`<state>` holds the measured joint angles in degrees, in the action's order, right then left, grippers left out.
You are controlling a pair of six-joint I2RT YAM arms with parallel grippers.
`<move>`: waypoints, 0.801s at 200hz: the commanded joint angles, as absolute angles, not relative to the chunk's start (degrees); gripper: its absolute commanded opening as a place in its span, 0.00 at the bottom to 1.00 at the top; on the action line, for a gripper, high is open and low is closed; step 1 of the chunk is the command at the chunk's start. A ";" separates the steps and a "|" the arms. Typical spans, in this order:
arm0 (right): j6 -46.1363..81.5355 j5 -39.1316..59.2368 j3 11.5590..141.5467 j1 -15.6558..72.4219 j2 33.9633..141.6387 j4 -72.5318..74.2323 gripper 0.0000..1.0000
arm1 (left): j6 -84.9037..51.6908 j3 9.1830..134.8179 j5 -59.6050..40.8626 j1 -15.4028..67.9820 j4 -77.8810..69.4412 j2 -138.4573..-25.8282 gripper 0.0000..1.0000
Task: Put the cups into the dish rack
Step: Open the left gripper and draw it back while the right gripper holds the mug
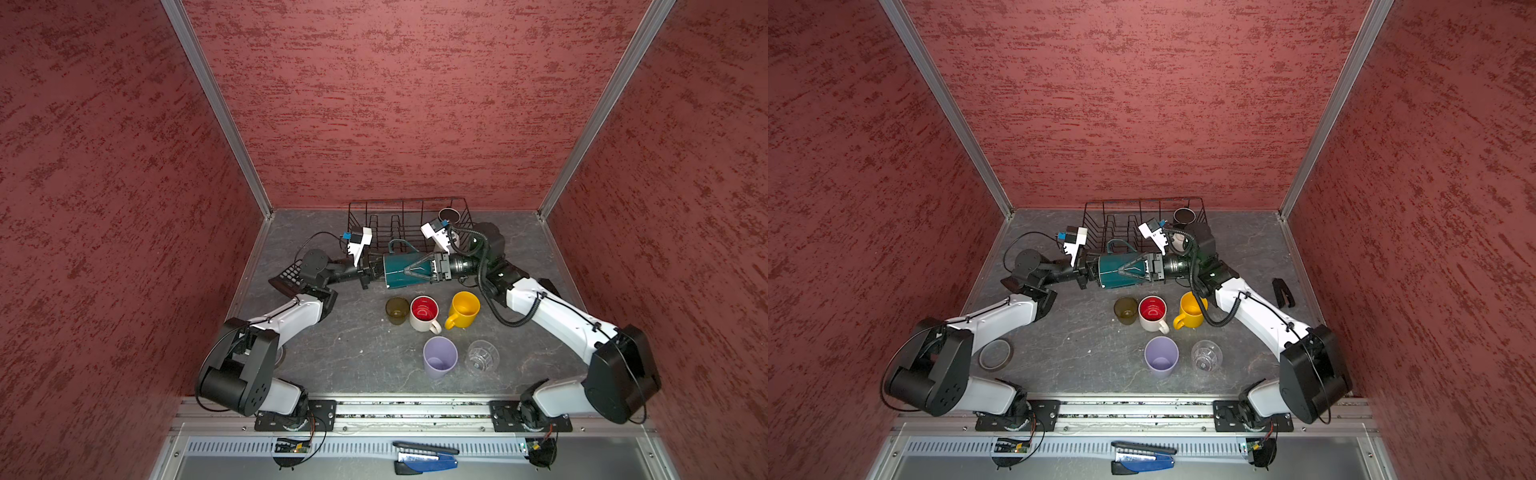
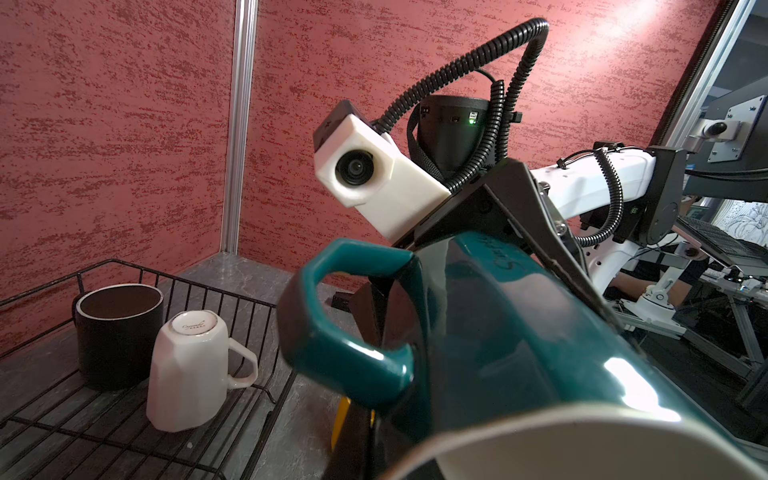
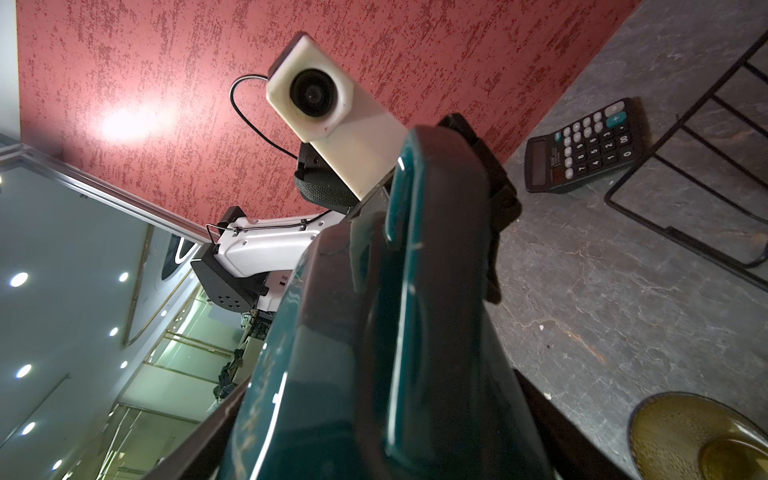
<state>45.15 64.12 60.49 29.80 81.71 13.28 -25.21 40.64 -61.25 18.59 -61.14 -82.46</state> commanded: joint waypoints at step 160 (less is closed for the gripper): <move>47.46 58.25 64.93 30.94 82.35 19.47 0.33 | -25.67 42.78 -56.87 16.78 -57.63 -80.62 0.40</move>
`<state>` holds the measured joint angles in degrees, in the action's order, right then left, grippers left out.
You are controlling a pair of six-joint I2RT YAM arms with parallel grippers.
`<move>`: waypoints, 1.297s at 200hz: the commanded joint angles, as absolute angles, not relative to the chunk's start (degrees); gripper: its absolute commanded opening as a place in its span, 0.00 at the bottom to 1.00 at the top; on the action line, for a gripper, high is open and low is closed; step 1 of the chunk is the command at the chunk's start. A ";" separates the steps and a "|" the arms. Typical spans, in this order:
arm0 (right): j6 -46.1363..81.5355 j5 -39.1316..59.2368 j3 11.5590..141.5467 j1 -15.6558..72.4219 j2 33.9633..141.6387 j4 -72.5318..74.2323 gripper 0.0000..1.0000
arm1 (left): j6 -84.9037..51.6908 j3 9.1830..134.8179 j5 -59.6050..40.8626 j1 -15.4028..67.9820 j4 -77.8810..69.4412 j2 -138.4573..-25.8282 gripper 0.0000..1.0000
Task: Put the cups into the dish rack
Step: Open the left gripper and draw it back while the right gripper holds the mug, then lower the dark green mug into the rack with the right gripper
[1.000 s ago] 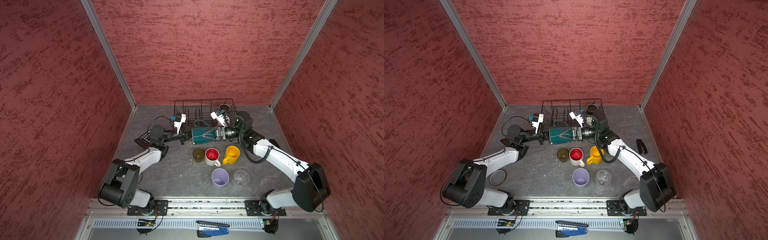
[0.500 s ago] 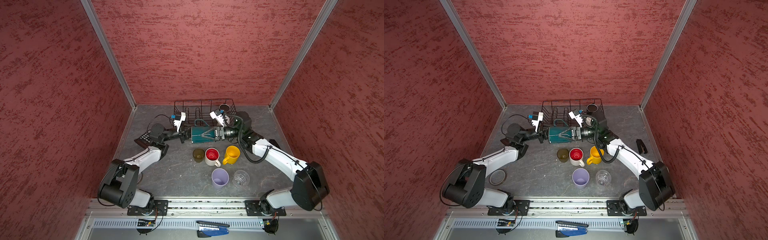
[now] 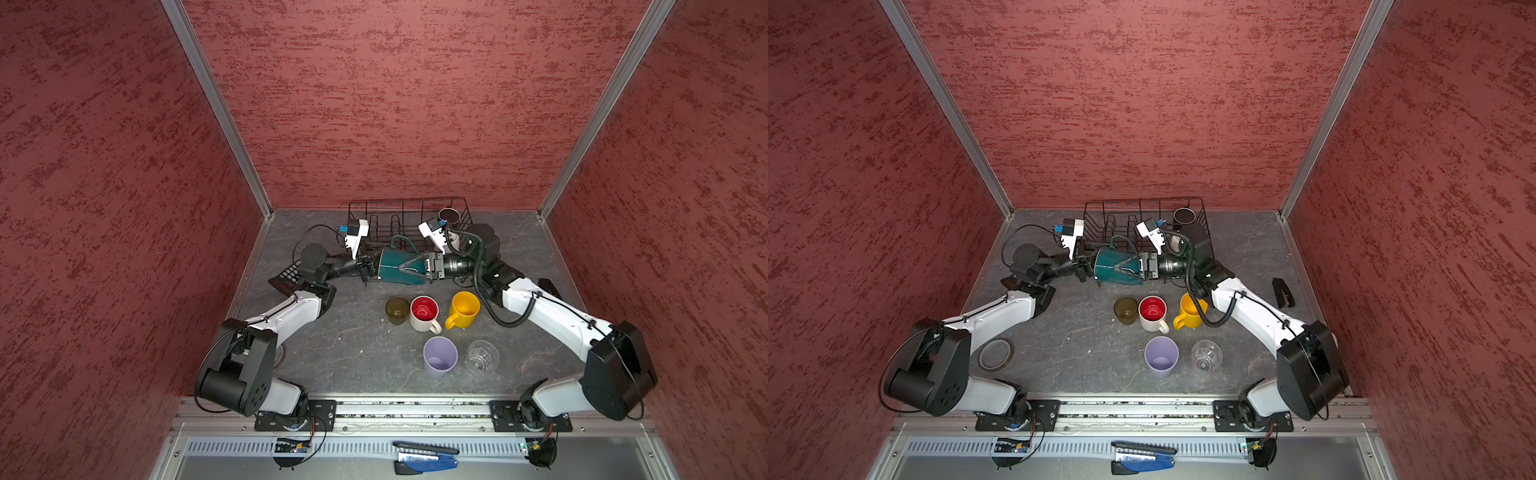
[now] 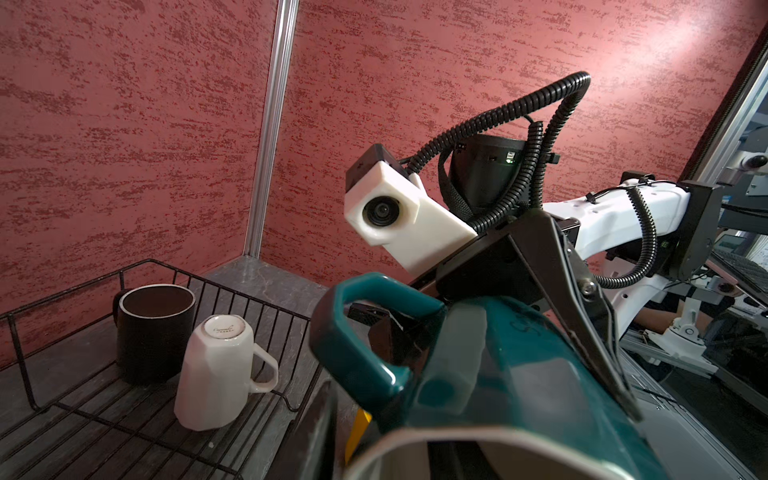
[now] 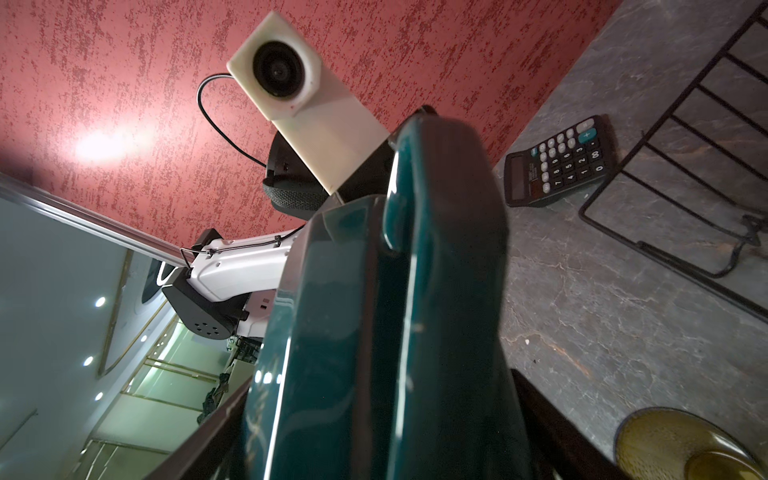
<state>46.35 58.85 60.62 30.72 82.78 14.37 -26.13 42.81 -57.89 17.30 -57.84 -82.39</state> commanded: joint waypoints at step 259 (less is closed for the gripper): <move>11.07 35.73 95.89 24.96 93.21 -47.92 0.24 | -23.55 44.14 -17.49 3.65 -7.71 -56.56 1.00</move>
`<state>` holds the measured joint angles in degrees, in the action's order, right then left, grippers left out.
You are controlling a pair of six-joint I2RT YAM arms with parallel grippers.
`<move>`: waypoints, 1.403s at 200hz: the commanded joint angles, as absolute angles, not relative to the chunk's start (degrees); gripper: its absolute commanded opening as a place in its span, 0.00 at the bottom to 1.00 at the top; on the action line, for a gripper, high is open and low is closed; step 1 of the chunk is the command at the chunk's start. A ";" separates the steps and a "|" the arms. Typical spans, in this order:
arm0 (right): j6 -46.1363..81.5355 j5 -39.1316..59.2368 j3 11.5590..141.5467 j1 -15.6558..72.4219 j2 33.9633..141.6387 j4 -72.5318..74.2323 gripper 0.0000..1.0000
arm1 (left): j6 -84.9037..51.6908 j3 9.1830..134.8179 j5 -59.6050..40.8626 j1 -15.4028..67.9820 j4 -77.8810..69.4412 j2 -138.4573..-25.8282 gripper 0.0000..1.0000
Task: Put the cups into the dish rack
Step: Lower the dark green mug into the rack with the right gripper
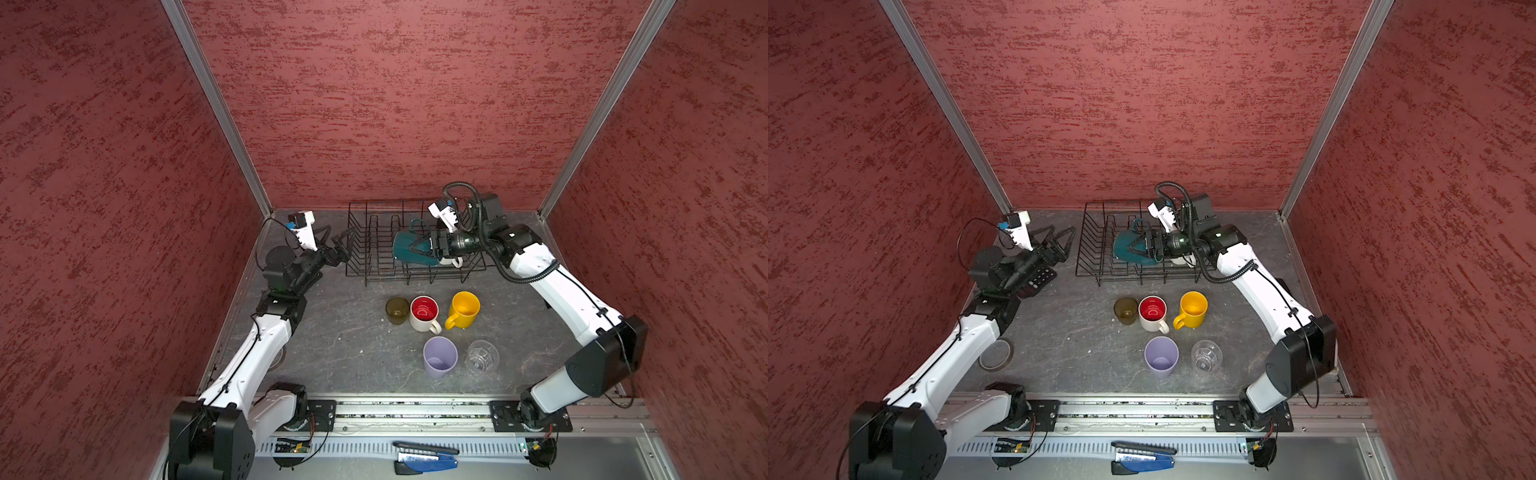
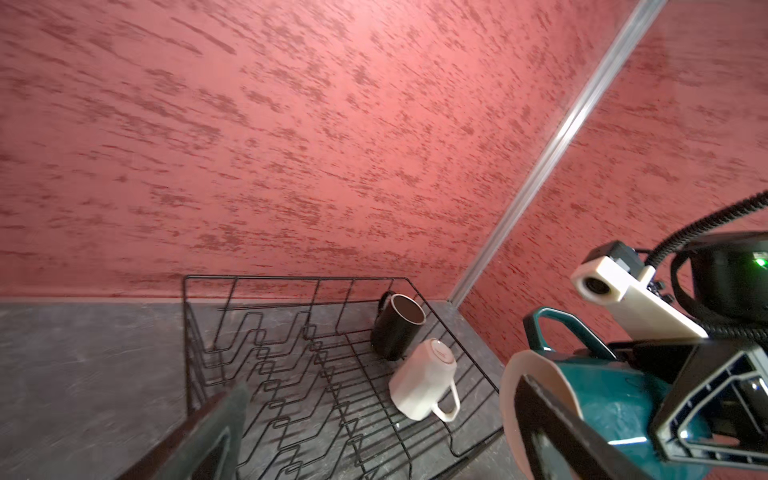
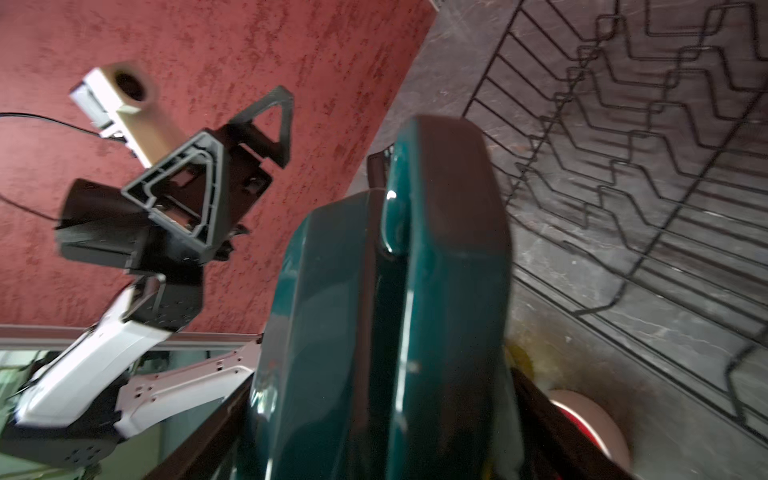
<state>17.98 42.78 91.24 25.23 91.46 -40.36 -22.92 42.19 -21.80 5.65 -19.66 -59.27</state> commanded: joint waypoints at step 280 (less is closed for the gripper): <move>4.80 16.70 130.93 27.89 126.41 -62.66 0.15 | -25.73 35.99 -21.32 -2.81 15.44 -35.77 1.00</move>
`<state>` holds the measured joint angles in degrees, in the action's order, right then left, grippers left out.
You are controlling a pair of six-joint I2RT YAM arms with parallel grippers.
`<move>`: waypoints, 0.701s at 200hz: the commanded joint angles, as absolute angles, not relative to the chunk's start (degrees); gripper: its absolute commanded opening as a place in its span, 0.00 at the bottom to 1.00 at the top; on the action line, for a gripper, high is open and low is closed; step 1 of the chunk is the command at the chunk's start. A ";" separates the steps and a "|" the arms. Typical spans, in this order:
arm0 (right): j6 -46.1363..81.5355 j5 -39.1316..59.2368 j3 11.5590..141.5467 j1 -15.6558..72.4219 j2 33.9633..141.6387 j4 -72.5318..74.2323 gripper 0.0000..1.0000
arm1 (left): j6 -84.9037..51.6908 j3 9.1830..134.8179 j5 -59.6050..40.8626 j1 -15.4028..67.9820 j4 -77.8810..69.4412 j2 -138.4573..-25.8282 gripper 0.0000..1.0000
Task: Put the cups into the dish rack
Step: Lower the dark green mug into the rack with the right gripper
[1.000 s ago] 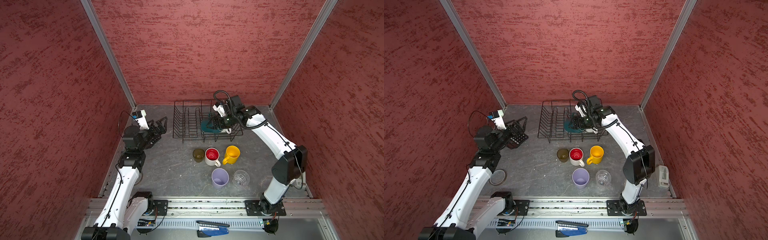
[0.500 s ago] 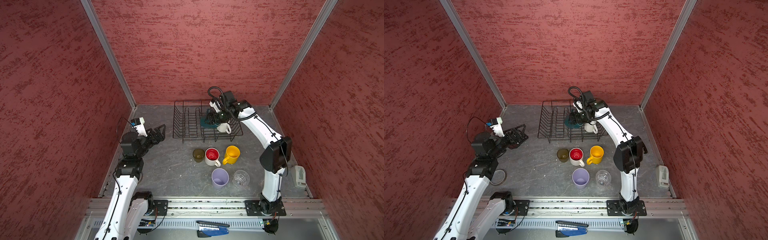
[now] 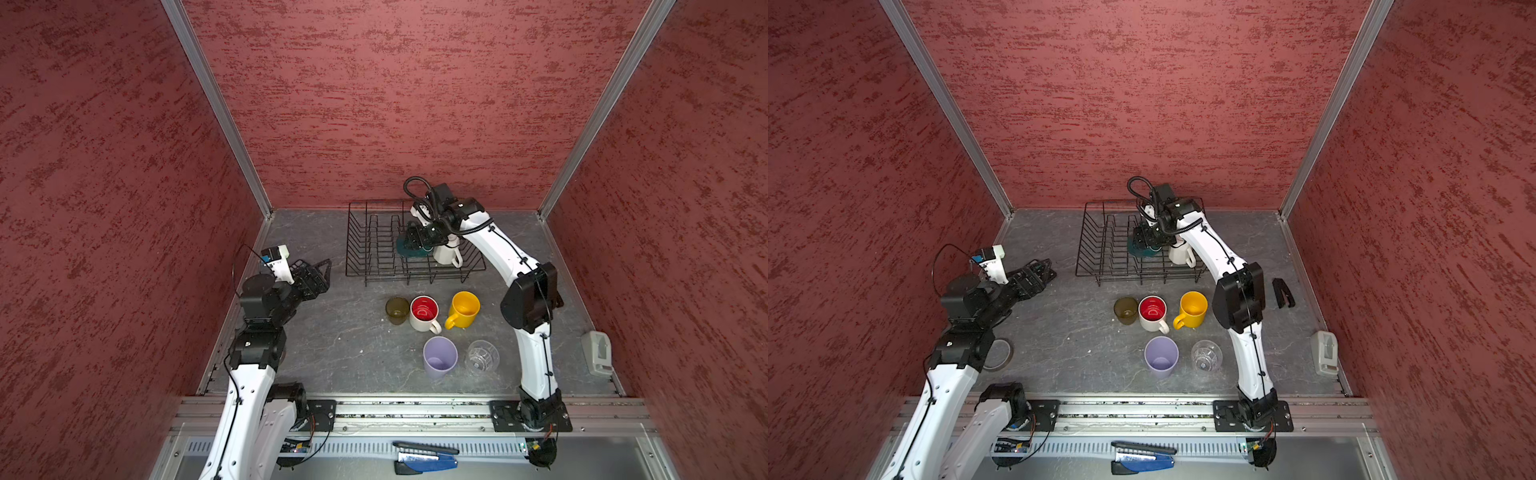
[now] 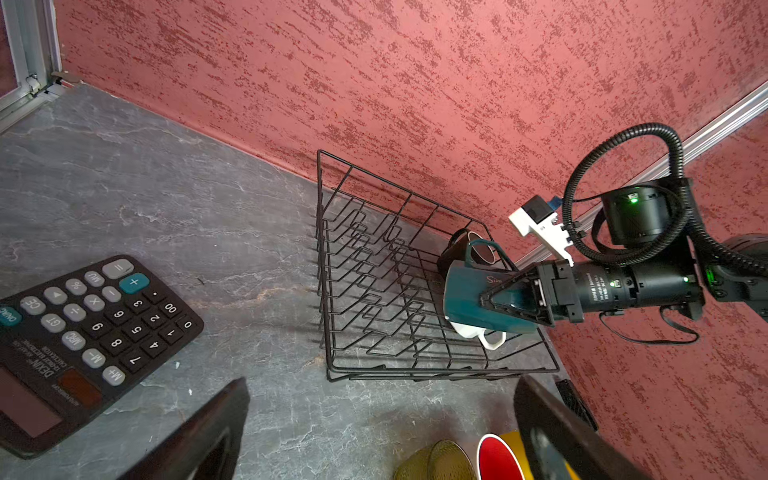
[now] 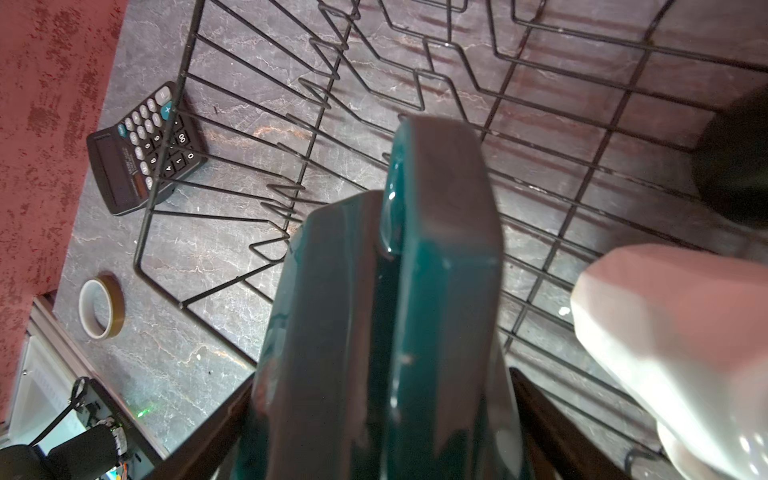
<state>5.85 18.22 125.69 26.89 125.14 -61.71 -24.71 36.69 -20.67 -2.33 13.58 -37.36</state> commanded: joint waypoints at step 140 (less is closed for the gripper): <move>3.14 6.15 144.07 32.48 139.67 -70.00 0.47 | -29.65 33.10 -22.21 -3.08 17.22 -31.56 1.00</move>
